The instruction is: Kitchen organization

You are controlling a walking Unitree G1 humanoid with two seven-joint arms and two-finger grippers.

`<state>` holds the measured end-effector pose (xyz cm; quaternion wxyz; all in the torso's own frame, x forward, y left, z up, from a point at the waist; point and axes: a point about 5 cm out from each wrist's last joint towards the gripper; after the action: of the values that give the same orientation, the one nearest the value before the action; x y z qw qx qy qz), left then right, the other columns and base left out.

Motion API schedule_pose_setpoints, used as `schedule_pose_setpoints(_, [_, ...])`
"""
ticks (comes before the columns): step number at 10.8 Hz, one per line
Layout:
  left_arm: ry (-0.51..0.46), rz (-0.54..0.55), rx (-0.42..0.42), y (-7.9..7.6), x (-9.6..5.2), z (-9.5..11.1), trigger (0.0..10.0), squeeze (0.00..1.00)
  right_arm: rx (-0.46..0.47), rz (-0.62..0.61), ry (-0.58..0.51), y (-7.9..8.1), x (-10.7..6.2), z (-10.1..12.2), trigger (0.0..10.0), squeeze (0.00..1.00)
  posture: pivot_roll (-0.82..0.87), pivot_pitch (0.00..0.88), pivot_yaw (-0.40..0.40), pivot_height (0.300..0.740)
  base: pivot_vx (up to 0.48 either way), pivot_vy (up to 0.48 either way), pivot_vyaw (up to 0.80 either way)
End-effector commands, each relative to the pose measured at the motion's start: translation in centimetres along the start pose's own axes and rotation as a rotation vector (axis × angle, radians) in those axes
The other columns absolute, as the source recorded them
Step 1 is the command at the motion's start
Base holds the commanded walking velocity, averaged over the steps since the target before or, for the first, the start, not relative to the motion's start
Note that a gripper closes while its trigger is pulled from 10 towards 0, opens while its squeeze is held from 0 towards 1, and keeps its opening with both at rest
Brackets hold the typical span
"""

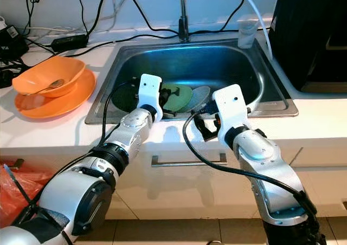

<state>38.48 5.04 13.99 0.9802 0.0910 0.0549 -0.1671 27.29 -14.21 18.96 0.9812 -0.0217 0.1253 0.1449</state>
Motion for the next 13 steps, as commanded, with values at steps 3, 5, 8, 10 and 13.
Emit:
schedule_pose_setpoints(3, [0.028,0.001,0.010,0.1,0.1,0.0,10.0,1.00,0.027,0.030,0.041,0.4,-0.3,-0.4,10.0,0.00,-0.22,0.000,0.110,0.740,0.000,0.000,0.00])
schedule_pose_setpoints(5, [0.017,0.006,-0.010,0.2,0.2,0.3,10.0,1.00,0.031,0.047,0.048,0.7,0.0,-0.4,10.0,0.00,-0.20,0.000,0.106,0.740,0.000,0.000,0.00])
schedule_pose_setpoints(8, [-0.042,0.087,0.013,2.1,0.1,1.4,10.0,1.00,0.033,0.069,0.034,1.1,0.9,-0.1,10.0,0.00,-0.17,0.000,0.097,0.740,0.000,0.000,0.00])
schedule_pose_setpoints(10, [-0.094,0.190,0.139,4.2,-0.1,2.6,10.0,1.00,0.033,0.089,0.026,1.5,1.4,0.1,10.0,0.00,-0.15,0.000,0.092,0.740,0.000,0.000,0.00])
schedule_pose_setpoints(13, [-0.179,0.417,0.236,8.5,-1.4,3.6,10.0,1.00,0.076,0.167,-0.116,3.0,2.1,2.3,10.0,0.00,-0.08,0.000,0.076,0.740,0.000,0.000,0.00])
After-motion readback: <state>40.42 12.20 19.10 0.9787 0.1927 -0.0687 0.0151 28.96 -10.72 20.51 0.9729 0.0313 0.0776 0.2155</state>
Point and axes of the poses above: a point about 5 cm out from each wrist's last joint towards the gripper, its own x axis pointing out of the wrist towards the gripper, its own z axis along the axis of the wrist's last joint, y = z × x, and after that the axes turned 11 degrees about x, right-handed
